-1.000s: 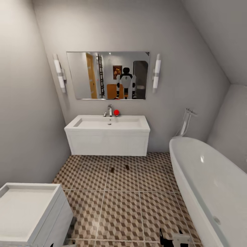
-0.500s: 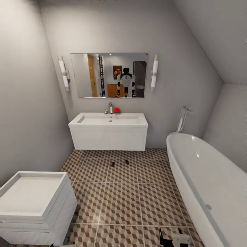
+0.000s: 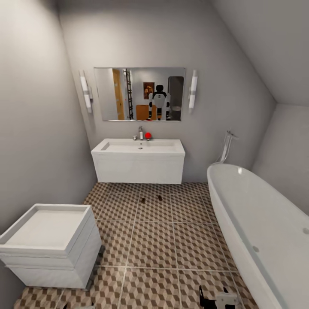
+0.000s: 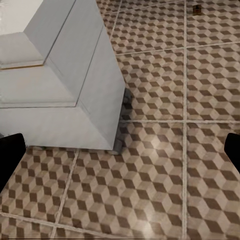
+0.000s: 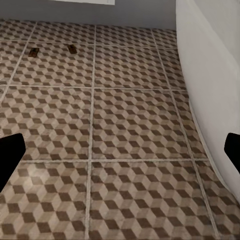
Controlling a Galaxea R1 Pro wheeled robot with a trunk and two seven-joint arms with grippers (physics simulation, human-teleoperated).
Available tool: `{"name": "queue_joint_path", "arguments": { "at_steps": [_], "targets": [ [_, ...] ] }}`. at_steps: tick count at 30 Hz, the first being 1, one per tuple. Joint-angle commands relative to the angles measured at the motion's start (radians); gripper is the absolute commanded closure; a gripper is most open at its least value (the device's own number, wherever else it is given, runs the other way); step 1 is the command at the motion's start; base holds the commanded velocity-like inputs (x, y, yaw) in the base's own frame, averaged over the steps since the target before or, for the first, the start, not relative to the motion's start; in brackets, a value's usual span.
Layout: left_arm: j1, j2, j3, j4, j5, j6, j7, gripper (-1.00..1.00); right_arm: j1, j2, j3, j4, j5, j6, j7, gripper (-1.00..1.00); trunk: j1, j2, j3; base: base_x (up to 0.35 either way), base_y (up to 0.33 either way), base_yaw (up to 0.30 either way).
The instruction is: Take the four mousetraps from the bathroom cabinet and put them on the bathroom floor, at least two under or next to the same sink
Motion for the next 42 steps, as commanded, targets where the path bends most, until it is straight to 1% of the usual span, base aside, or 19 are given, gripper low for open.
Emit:
{"name": "queue_joint_path", "arguments": {
  "at_steps": [1,42],
  "targets": [
    [-0.001,-0.001,-0.008,0.003,0.003,-0.003,0.004,-1.00,-0.001,0.000,0.009,0.001,-0.008,-0.003,-0.003,-1.00,0.000,-0.002,-0.002,-0.064,0.000,0.162],
    [-0.001,-0.001,-0.009,0.003,0.003,-0.003,0.003,-1.00,-0.001,0.000,0.009,0.001,-0.008,-0.003,-0.005,-1.00,0.000,-0.002,-0.002,-0.004,0.000,0.279]
  ]
}}
